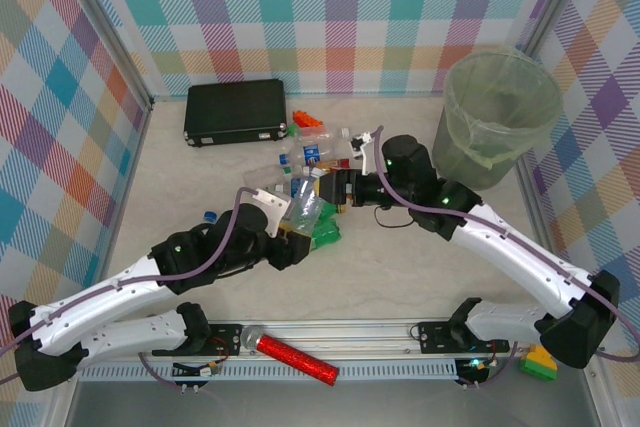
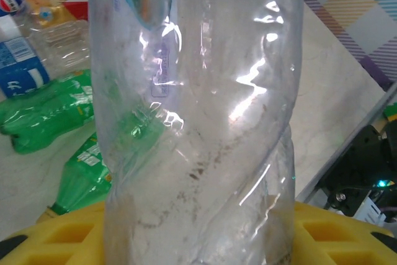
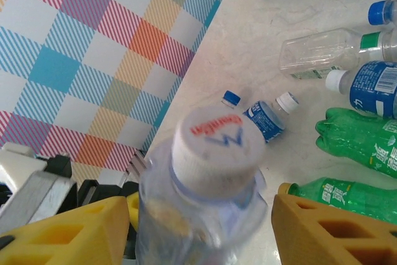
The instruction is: Put the plastic bottles in the bin
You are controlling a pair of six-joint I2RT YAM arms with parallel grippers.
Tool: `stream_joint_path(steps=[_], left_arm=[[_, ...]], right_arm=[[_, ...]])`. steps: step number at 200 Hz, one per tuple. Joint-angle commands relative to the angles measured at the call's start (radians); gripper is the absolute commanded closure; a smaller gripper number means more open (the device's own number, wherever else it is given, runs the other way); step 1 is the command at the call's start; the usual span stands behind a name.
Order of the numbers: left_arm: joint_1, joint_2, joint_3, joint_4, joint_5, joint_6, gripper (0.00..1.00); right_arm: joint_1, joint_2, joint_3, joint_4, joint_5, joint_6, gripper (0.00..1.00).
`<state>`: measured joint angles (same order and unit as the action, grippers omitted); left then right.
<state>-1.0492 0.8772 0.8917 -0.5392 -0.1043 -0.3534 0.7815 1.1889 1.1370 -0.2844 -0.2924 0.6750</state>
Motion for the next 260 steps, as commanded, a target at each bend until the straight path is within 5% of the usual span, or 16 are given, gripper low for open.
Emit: stream_joint_path(steps=[1, 96, 144, 228, 260], left_arm=[[-0.018, 0.003, 0.024, 0.03, 0.017, 0.031, 0.47], [-0.028, -0.003, 0.028, 0.041, 0.035, 0.041, 0.47], [-0.028, -0.007, 0.023, 0.038, 0.028, 0.04, 0.48], [-0.028, -0.007, 0.035, 0.04, 0.032, 0.037, 0.48], [-0.028, 0.011, 0.075, 0.027, 0.028, 0.048, 0.48]], right_arm=[[0.007, 0.006, 0.045, 0.016, -0.021, 0.004, 0.41], [0.007, 0.04, 0.079, 0.004, 0.004, 0.006, 0.46], [0.007, 0.029, 0.085, -0.004, 0.049, 0.018, 0.34], [0.004, 0.029, 0.079, -0.001, 0.019, 0.021, 0.63], [0.004, 0.032, 0.12, -0.041, 0.03, 0.0, 0.65]])
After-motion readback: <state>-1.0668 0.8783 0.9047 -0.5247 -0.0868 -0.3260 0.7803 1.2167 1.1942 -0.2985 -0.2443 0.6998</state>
